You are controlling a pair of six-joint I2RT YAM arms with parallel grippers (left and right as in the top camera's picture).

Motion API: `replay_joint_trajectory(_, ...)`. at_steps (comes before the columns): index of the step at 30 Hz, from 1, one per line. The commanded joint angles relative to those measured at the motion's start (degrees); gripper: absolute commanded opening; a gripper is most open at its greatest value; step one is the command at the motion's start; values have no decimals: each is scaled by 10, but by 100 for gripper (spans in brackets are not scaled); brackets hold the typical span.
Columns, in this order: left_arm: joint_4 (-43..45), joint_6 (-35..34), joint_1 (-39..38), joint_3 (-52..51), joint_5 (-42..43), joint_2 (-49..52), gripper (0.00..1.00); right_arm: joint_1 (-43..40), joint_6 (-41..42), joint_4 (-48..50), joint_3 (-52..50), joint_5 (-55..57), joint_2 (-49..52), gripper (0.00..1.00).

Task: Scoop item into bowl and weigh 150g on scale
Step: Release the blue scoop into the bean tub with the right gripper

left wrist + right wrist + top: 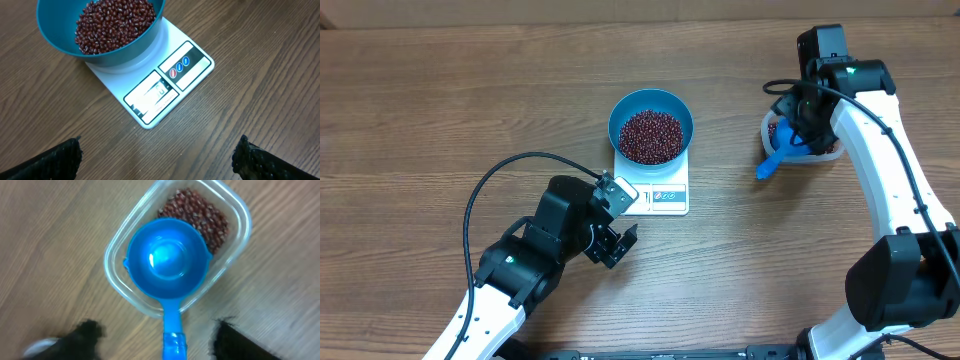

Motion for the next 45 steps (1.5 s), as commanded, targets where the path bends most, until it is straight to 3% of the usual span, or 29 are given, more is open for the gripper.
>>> replay_joint_trajectory(1, 2, 2, 4, -2, 10, 2, 100, -2, -107, -26, 5, 7, -4, 98)
replay_joint_trajectory(9, 2, 2, 4, -2, 10, 2, 100, -2, -195, -182, 73, -10, -10, 100)
replay_joint_trajectory(18, 2, 2, 4, -2, 10, 2, 100, -2, -302, -278, 184, -138, -46, 100)
replay_joint_trajectory(45, 2, 2, 4, -2, 10, 2, 100, -2, -301, -274, 196, -141, -66, 100)
